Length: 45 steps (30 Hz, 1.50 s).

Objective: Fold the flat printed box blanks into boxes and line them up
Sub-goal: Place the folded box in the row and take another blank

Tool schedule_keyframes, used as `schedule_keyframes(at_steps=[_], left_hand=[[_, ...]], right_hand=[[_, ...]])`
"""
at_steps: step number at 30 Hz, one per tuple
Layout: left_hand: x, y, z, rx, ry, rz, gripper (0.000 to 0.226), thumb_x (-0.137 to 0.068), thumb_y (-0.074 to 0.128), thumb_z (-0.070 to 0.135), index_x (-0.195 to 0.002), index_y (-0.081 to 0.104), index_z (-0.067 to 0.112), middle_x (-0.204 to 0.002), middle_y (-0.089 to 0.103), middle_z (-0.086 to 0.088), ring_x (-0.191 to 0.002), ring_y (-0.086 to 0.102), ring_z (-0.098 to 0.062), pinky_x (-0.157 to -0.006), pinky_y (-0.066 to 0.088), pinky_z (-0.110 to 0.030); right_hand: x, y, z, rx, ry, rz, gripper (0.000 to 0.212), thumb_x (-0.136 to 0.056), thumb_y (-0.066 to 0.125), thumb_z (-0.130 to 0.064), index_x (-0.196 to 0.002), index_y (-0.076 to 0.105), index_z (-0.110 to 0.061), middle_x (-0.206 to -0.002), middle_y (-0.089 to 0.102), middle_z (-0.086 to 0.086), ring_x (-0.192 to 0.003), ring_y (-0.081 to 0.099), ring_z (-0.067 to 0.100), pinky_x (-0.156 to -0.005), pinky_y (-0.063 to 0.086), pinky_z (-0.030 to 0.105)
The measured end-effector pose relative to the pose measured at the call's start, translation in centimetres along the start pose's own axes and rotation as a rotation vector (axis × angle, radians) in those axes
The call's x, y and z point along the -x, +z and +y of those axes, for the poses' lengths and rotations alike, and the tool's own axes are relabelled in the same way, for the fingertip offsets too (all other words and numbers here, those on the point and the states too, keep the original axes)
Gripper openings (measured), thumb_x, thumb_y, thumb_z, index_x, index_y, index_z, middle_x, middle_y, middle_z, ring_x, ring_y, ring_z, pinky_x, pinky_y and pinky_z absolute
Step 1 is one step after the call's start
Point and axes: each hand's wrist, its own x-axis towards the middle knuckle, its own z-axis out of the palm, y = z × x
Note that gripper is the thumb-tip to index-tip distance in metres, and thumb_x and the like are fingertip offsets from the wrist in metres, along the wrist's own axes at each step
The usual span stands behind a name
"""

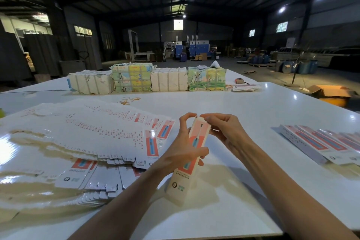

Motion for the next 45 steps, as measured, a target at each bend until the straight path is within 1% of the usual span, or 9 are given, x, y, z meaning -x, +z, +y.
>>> schedule_keyframes(at_steps=[5,11,21,24,29,33,38,42,45], left_hand=[[-0.1,-0.2,-0.4,0.054,-0.041,-0.035,0.1,-0.077,0.089,0.029,-0.126,0.02,0.082,-0.093,0.056,0.045,-0.092,0.071,0.008,-0.053,0.059,-0.021],[-0.4,-0.3,-0.7,0.149,-0.044,0.049,0.094,-0.077,0.089,0.019,-0.131,0.032,0.07,-0.11,0.06,0.012,-0.095,0.075,-0.008,-0.06,0.064,-0.031],[-0.2,-0.4,-0.3,0.144,-0.048,0.095,0.084,-0.077,0.088,0.021,-0.124,0.032,0.062,-0.105,0.058,0.011,-0.091,0.073,-0.001,-0.059,0.063,-0.027],[-0.4,-0.1,-0.4,0.134,-0.078,0.122,0.085,-0.079,0.088,0.02,-0.13,0.031,0.057,-0.11,0.057,0.01,-0.09,0.076,-0.013,-0.061,0.064,-0.029],[-0.7,0.1,-0.1,0.162,-0.256,0.187,0.094,-0.079,0.09,0.021,-0.136,0.022,0.052,-0.116,0.058,0.004,-0.088,0.075,-0.021,-0.055,0.059,-0.02],[-1.4,-0.4,-0.4,0.349,-0.355,0.328,0.083,-0.089,0.081,0.011,-0.134,0.023,0.05,-0.125,0.06,-0.004,-0.089,0.076,-0.025,-0.059,0.064,-0.03],[-1.3,-0.8,-0.1,1.103,-0.422,0.421,0.035,-0.104,0.066,0.022,-0.131,0.051,0.038,-0.1,0.074,-0.009,-0.071,0.079,-0.013,-0.054,0.061,-0.032],[-1.5,-1.3,-0.1,1.164,-0.403,0.384,0.045,-0.102,0.068,0.021,-0.144,0.056,0.028,-0.128,0.067,-0.016,-0.102,0.078,-0.03,-0.074,0.066,-0.041],[-1.5,-1.5,0.5,0.81,-0.335,0.221,0.045,-0.107,0.061,0.03,-0.15,0.049,0.025,-0.145,0.062,-0.017,-0.121,0.07,-0.032,-0.096,0.06,-0.047]], right_hand=[[0.1,-0.1,0.1,-0.018,0.004,-0.07,0.028,-0.106,0.06,-0.014,-0.098,0.087,-0.014,-0.106,0.081,0.013,-0.097,0.079,0.026,-0.074,0.062,0.027],[0.2,0.7,1.2,0.041,-0.02,-0.158,0.024,-0.105,0.065,-0.019,-0.126,0.072,-0.014,-0.113,0.08,0.007,-0.11,0.076,0.022,-0.084,0.063,0.03],[0.7,1.0,2.0,0.275,-0.25,-0.084,0.012,-0.101,0.073,-0.02,-0.107,0.075,-0.01,-0.104,0.079,0.0,-0.103,0.077,0.021,-0.082,0.064,0.029],[0.6,1.2,2.3,0.272,-0.22,-0.06,0.014,-0.103,0.069,-0.019,-0.111,0.074,-0.009,-0.107,0.079,0.002,-0.104,0.077,0.021,-0.089,0.065,0.035],[0.9,2.5,3.0,0.396,-0.139,-0.034,0.039,-0.11,0.056,-0.025,-0.148,0.055,-0.014,-0.142,0.065,0.003,-0.115,0.07,0.019,-0.085,0.062,0.024],[1.6,3.7,3.0,0.644,-0.115,-0.083,0.061,-0.107,0.056,-0.044,-0.159,0.034,-0.022,-0.154,0.043,0.002,-0.118,0.06,0.015,-0.08,0.057,0.021],[2.6,4.9,1.5,1.035,-0.134,-0.263,0.07,-0.097,0.059,-0.067,-0.15,0.042,-0.025,-0.137,0.047,-0.004,-0.11,0.061,0.016,-0.096,0.057,0.043],[3.6,5.6,2.1,1.362,-0.198,-0.212,0.048,-0.101,0.062,-0.041,-0.134,0.042,-0.014,-0.121,0.051,0.006,-0.107,0.059,0.027,-0.073,0.047,0.039],[3.9,5.1,2.9,1.396,-0.234,-0.079,0.054,-0.102,0.053,-0.035,-0.144,0.032,-0.01,-0.123,0.047,0.01,-0.11,0.055,0.032,-0.071,0.041,0.038]])
